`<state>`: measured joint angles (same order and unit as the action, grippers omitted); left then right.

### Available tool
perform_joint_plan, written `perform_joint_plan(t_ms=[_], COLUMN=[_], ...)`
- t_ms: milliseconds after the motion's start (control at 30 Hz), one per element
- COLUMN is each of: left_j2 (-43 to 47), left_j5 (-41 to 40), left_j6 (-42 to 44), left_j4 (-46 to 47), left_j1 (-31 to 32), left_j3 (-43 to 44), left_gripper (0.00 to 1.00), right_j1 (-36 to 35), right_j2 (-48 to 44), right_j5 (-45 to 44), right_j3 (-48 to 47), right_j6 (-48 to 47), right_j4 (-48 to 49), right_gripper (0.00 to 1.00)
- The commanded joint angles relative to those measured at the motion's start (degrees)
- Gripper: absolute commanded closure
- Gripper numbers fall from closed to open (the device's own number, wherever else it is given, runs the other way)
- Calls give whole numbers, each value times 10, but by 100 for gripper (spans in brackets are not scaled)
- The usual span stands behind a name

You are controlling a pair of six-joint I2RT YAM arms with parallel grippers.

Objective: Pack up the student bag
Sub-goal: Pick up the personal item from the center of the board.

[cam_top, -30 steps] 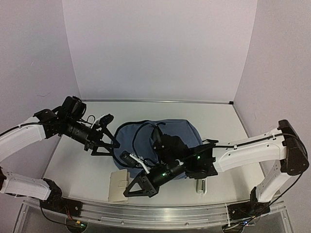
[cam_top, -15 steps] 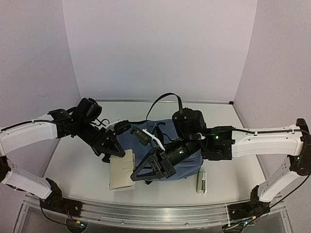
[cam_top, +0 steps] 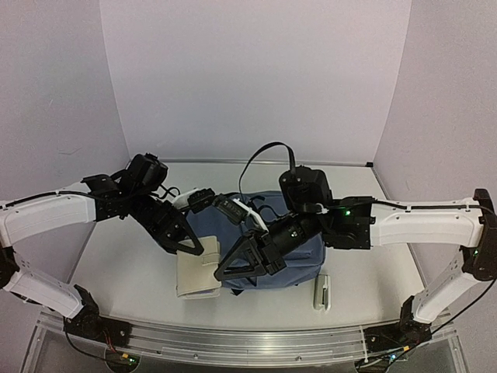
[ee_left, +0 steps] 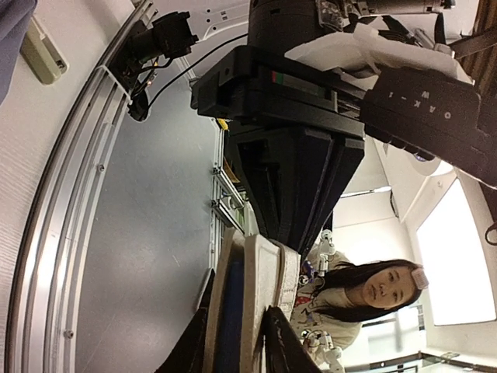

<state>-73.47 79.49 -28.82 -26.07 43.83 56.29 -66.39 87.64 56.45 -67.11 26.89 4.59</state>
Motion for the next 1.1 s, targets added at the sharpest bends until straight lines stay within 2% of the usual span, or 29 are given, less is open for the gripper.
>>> perform_joint_plan(t_ms=[0,67,133,200,300,400,500,767,833,933,1033,1067], left_j2=[8,18,32,47,74,111,135,92,88,85,84,84], left_j5=[-30,-78,-119,-161,-251,-347,-423,-422,-426,-425,-419,-416], left_j6=[-1,-14,-61,-103,-129,-144,-165,-214,-221,-234,-237,-238], left_j4=[24,47,129,208,280,369,459,580,586,606,599,591], left_j1=[1,0,0,0,0,0,0,0,0,0,0,1], left_j3=[23,23,-3,-30,-52,-87,-127,-157,-163,-175,-175,-175], left_gripper=[84,94,99,100,100,100,100,100,100,100,98,94], right_j1=[26,42,50,52,52,52,52,51,52,52,52,51], right_j2=[-24,-43,-67,-91,-112,-122,-120,-64,-51,-37,-32,-31], right_j5=[-47,-106,-169,-246,-342,-392,-398,-364,-350,-345,-356,-358], right_j3=[-11,1,22,45,87,127,170,189,183,178,181,181], right_j6=[-4,5,19,39,92,148,201,274,277,278,277,276], right_j4=[23,25,36,54,88,138,222,383,399,405,409,409], right_gripper=[77,46,22,9,2,2,2,4,14,35,57,67])
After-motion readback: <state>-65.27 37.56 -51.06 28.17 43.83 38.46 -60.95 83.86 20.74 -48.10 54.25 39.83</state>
